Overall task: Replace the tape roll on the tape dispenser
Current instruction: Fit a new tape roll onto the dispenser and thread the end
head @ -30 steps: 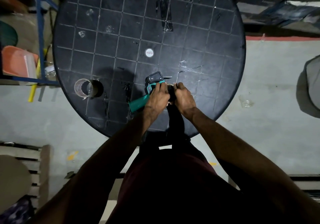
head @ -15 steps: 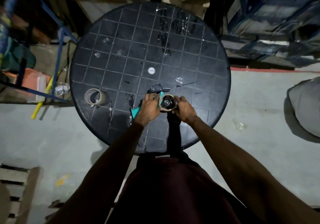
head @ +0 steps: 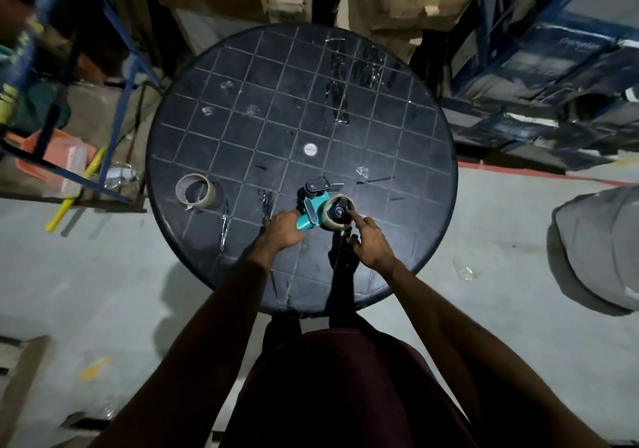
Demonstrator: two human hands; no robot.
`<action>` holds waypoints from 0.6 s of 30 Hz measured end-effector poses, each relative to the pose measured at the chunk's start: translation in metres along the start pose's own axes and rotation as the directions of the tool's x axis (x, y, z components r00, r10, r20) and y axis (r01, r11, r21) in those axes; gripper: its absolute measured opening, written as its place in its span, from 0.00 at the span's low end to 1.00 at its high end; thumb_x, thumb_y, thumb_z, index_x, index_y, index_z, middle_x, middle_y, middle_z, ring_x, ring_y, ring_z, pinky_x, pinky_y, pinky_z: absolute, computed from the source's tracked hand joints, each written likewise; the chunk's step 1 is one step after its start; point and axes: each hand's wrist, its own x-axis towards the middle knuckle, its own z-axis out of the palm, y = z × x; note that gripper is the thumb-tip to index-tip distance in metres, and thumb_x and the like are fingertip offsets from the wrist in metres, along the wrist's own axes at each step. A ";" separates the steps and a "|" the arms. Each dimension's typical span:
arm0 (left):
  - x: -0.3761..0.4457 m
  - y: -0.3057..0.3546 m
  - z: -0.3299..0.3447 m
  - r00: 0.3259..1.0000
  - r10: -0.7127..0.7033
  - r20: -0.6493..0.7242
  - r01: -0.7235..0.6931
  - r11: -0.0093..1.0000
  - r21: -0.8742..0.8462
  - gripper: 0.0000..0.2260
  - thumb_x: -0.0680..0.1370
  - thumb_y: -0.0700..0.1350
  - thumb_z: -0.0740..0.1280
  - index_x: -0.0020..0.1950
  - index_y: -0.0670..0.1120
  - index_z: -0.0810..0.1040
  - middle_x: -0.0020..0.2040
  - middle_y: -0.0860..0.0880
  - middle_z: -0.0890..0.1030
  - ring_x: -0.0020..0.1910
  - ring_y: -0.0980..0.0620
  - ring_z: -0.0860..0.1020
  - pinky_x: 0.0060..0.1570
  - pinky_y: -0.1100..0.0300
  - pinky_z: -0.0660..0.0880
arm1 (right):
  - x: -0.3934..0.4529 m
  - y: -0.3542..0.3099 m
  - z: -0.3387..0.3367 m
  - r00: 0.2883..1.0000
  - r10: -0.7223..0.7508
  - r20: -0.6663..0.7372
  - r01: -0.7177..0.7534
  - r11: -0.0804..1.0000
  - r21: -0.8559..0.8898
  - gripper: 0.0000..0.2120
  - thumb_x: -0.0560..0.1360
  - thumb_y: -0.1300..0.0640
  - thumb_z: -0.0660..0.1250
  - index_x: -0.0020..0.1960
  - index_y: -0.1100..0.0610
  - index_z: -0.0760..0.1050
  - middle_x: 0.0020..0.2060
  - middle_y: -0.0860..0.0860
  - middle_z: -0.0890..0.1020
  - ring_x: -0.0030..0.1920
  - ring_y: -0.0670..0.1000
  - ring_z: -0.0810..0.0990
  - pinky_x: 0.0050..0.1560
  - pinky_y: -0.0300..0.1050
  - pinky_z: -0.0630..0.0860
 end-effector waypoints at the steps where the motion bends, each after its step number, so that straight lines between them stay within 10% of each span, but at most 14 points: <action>1: -0.003 0.001 -0.004 0.999 -0.007 0.039 0.011 0.995 -0.099 0.18 0.71 0.45 0.67 0.61 0.50 0.78 0.55 0.44 0.82 0.51 0.43 0.81 0.53 0.51 0.78 | 0.001 -0.002 0.001 1.000 -0.007 -0.009 0.007 1.000 0.014 0.30 0.80 0.59 0.67 0.79 0.50 0.62 0.64 0.60 0.73 0.59 0.62 0.77 0.60 0.53 0.74; 10: -0.025 0.010 -0.018 0.996 -0.004 0.091 0.042 0.905 -0.423 0.21 0.73 0.39 0.63 0.66 0.47 0.78 0.52 0.44 0.83 0.48 0.46 0.81 0.49 0.52 0.77 | 0.028 -0.019 0.006 0.992 0.128 0.004 -0.123 0.946 0.299 0.18 0.76 0.43 0.67 0.62 0.51 0.80 0.54 0.61 0.80 0.49 0.57 0.81 0.57 0.44 0.76; 18: -0.051 0.058 -0.053 0.997 0.072 0.010 -0.050 0.773 -0.632 0.14 0.76 0.28 0.59 0.53 0.41 0.79 0.39 0.45 0.80 0.36 0.51 0.77 0.35 0.63 0.73 | 0.043 -0.063 -0.049 0.982 0.183 0.045 -0.177 0.811 0.557 0.36 0.72 0.39 0.75 0.75 0.51 0.69 0.58 0.54 0.80 0.53 0.59 0.83 0.54 0.56 0.82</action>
